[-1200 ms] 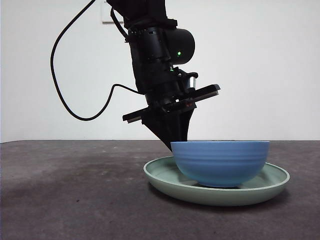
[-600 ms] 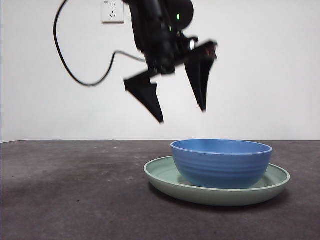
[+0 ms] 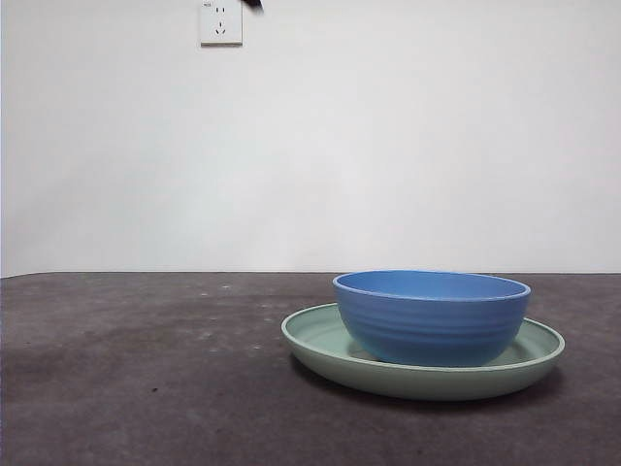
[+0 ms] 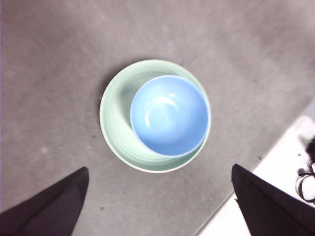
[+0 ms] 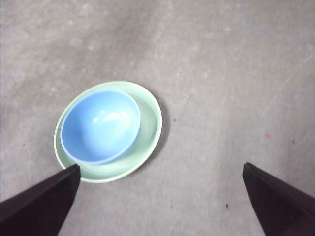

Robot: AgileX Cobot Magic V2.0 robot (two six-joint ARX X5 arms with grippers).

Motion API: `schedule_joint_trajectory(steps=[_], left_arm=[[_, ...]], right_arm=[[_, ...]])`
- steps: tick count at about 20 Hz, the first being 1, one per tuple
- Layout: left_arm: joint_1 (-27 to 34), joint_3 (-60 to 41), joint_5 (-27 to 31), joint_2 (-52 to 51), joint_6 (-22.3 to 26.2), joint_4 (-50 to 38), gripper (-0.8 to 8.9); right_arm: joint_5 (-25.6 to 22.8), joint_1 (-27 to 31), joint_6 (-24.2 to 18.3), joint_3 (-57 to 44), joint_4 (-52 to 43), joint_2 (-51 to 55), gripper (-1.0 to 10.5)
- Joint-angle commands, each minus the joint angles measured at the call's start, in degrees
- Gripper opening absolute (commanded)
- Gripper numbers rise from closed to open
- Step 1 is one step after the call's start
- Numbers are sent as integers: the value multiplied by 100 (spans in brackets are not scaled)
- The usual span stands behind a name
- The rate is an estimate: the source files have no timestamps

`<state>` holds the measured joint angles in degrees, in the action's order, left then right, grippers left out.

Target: Pick up the blue bowl, put it on the green plate, put it on desk

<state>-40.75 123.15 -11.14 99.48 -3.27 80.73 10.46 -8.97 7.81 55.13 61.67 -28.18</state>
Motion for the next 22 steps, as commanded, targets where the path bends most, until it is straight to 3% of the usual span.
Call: schedule_joint_trajectory(steps=[1, 7, 11, 14, 17, 20, 22], left_arm=[[-50, 107, 258, -413, 111, 85, 470], [-50, -400, 944, -1784, -92, 151, 508], [-50, -1888, 1014, -2918, -129, -546, 532], [-46, -3314, 1014, -3757, -74, -1320, 532], [-46, -4452, 1005, -4365, -92, -1884, 531], [-46, -5401, 1005, -4852, -214, -2245, 531], [-46, -5869, 1008, -5086, -212, -2341, 531]], right_arm=[[0, -13, 50, 107, -227, -15, 541], [4, -17, 28, 107, -352, -166, 541], [26, -17, 20, 107, -358, -621, 541], [765, -17, -116, 107, -293, -1255, 540], [1187, -35, -170, 107, -293, -2050, 540], [1110, -33, -295, 107, -306, -2861, 540], [787, -33, -350, 107, -382, -3281, 540]])
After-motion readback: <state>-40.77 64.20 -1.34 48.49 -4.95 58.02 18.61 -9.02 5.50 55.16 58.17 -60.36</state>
